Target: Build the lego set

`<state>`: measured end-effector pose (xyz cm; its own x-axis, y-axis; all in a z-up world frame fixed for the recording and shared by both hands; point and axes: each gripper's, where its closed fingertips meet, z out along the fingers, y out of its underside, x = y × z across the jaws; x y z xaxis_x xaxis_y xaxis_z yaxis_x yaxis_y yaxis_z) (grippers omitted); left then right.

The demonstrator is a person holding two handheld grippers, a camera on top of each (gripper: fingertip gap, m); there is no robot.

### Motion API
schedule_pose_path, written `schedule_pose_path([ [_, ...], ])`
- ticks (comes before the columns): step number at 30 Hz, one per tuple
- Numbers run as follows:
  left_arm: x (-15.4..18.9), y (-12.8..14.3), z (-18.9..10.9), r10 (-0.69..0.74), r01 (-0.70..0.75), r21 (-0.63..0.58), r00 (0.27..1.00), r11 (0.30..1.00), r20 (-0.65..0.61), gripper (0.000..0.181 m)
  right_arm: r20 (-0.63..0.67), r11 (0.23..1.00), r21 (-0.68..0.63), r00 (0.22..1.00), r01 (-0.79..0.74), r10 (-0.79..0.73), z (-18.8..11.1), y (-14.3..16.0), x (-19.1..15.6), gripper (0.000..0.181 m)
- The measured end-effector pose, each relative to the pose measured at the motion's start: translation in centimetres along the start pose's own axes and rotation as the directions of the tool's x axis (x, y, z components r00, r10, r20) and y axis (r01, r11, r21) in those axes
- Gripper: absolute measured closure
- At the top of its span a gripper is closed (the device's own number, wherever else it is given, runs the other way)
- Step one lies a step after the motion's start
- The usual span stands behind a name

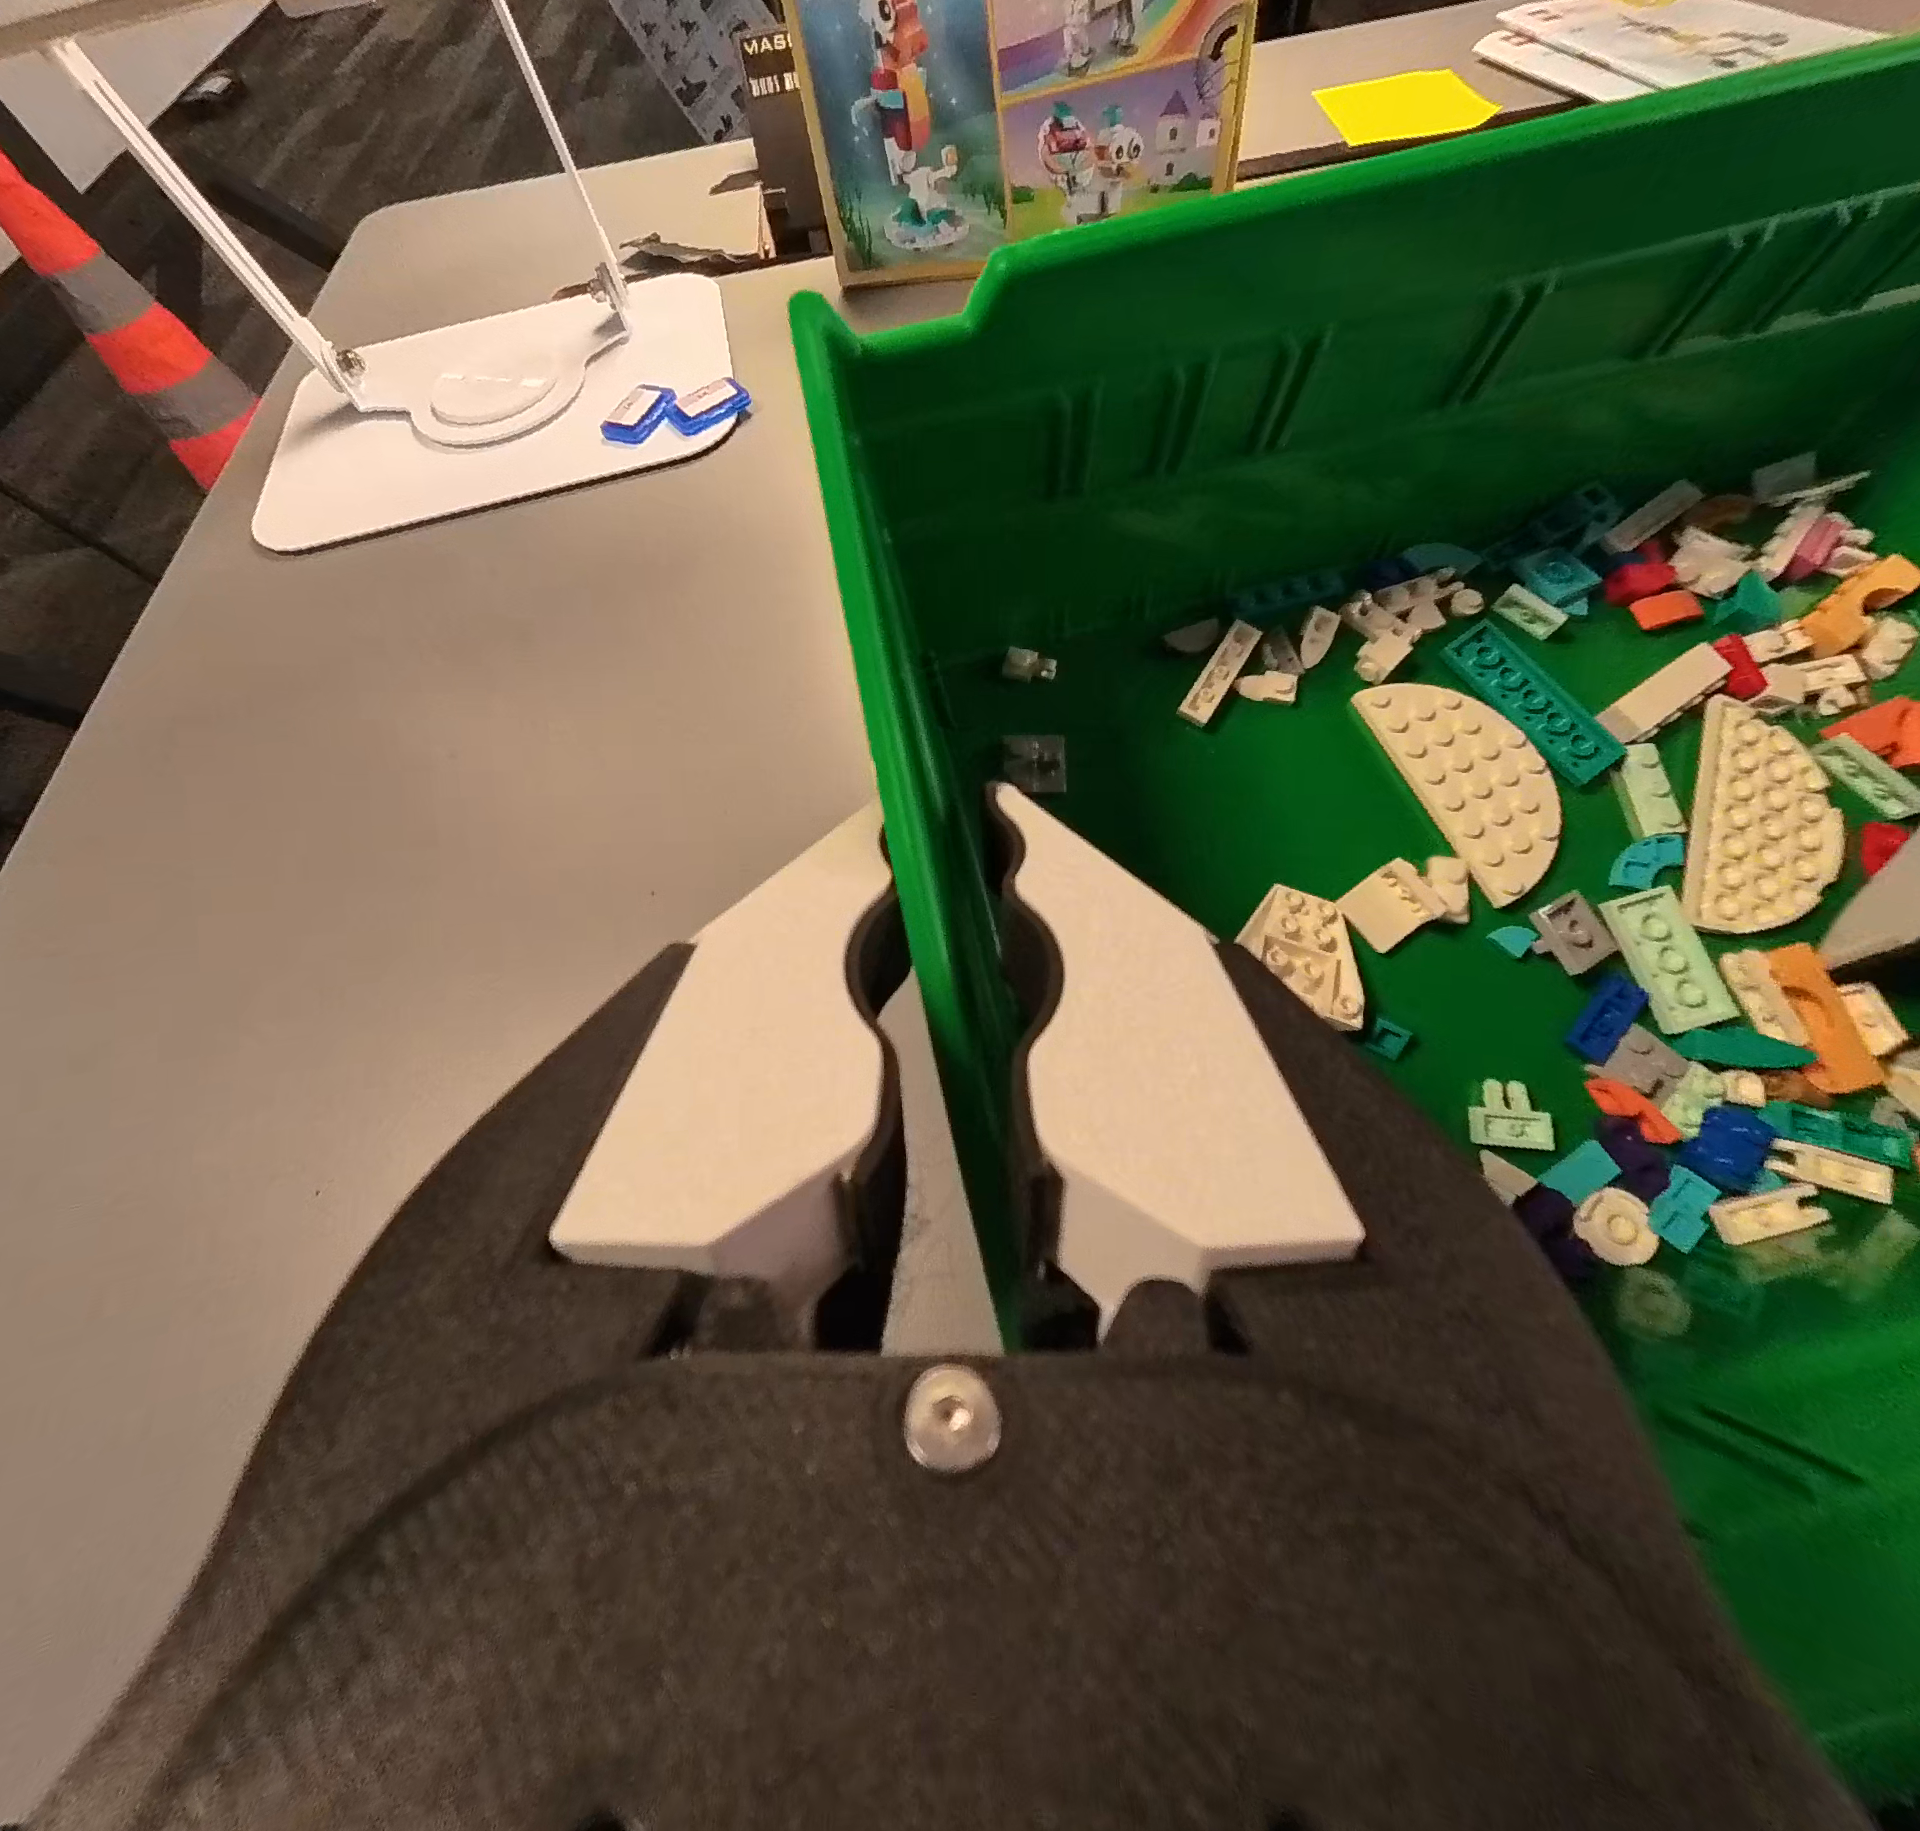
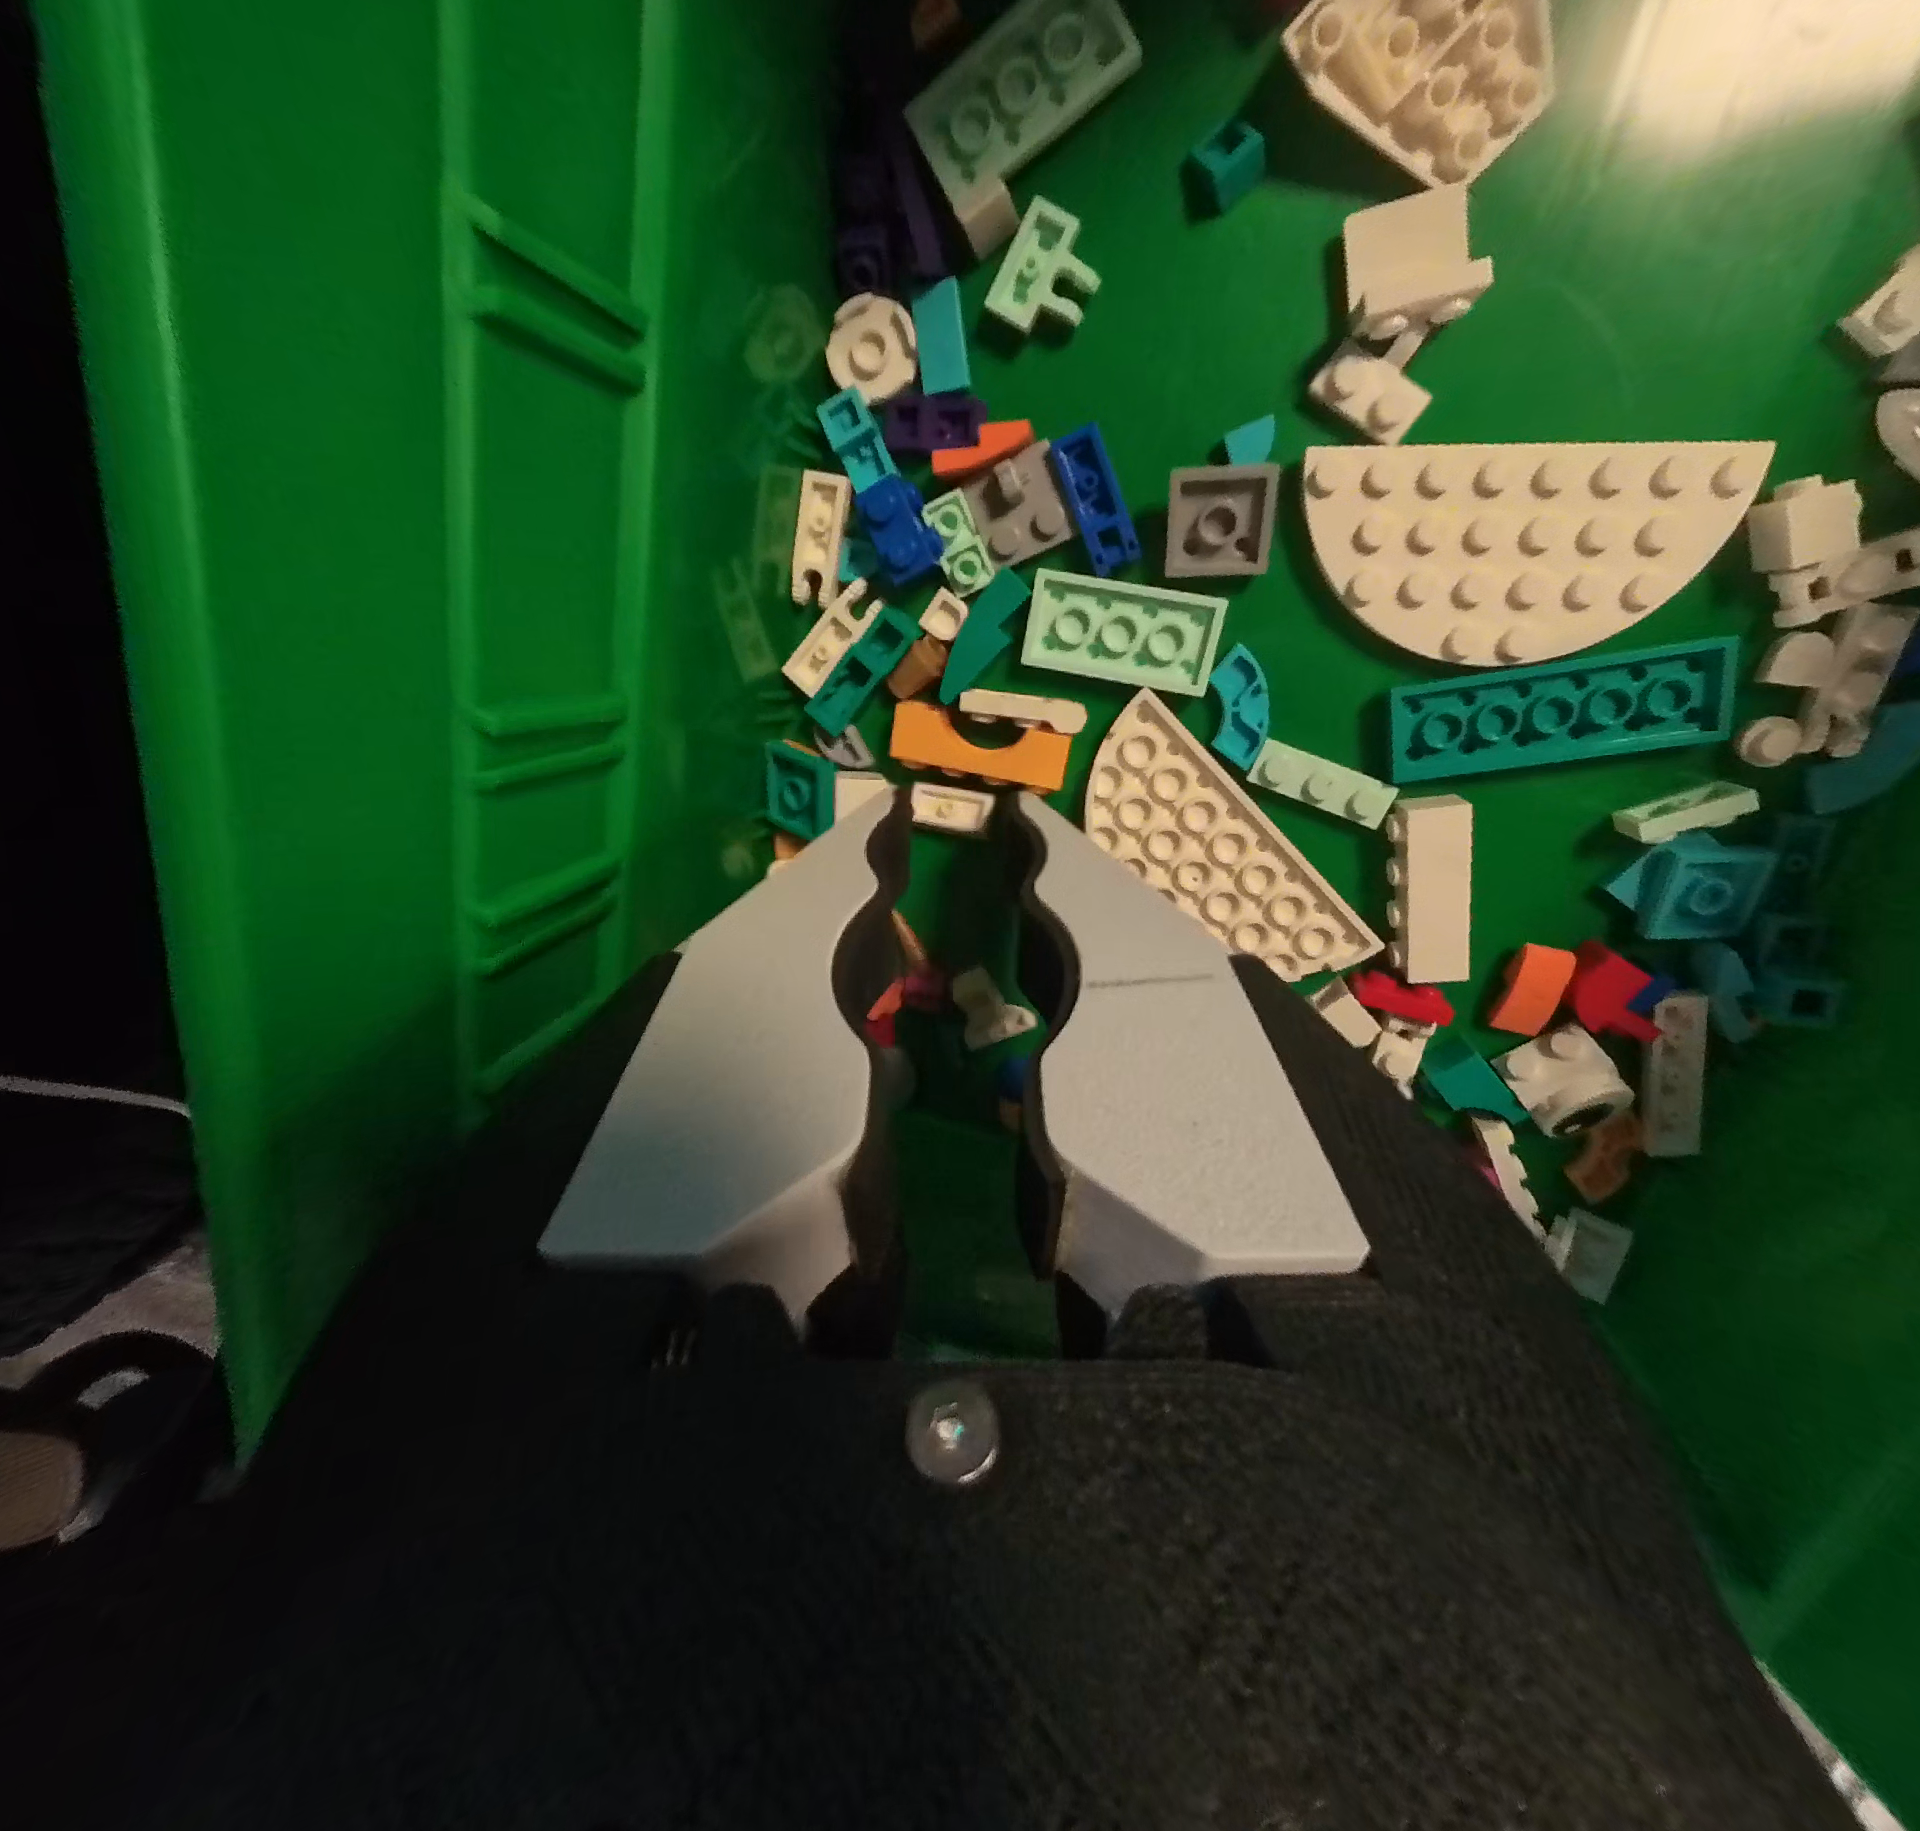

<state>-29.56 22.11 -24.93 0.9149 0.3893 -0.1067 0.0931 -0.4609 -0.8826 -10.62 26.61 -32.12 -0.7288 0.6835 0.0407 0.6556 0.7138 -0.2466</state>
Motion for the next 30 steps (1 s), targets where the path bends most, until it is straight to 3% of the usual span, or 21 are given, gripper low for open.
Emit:
schedule_pose_path([
  [8,0.0,0.1,0.1,0.000,0.000,-0.007,1.000,1.000,-0.003,0.172,-0.073,0.993,-0.043,0.990,0.114,-0.117,0.1,0.8,-0.1,0.181],
  [17,0.0,0.0,-0.1,0.001,-0.001,0.006,1.000,1.000,-0.004,0.172,-0.262,0.948,-0.008,0.914,0.320,-0.310,-0.8,0.7,0.3,0.181],
  [22,0.0,0.0,0.0,0.001,-0.001,0.003,1.000,1.000,-0.004,0.172,-0.220,0.962,0.036,0.941,0.271,-0.257,-1.3,0.9,-0.2,0.180],
  [26,0.0,-0.1,-0.1,0.002,-0.002,0.008,1.000,1.000,-0.002,0.172,-0.224,0.983,-0.005,0.958,0.185,-0.182,-2.5,2.5,0.5,0.173],
  [30,0.0,-0.1,-0.2,0.001,-0.001,0.013,1.000,1.000,-0.001,0.172,-0.148,0.994,-0.065,0.984,0.093,-0.101,-3.1,4.5,-0.3,0.166],
])
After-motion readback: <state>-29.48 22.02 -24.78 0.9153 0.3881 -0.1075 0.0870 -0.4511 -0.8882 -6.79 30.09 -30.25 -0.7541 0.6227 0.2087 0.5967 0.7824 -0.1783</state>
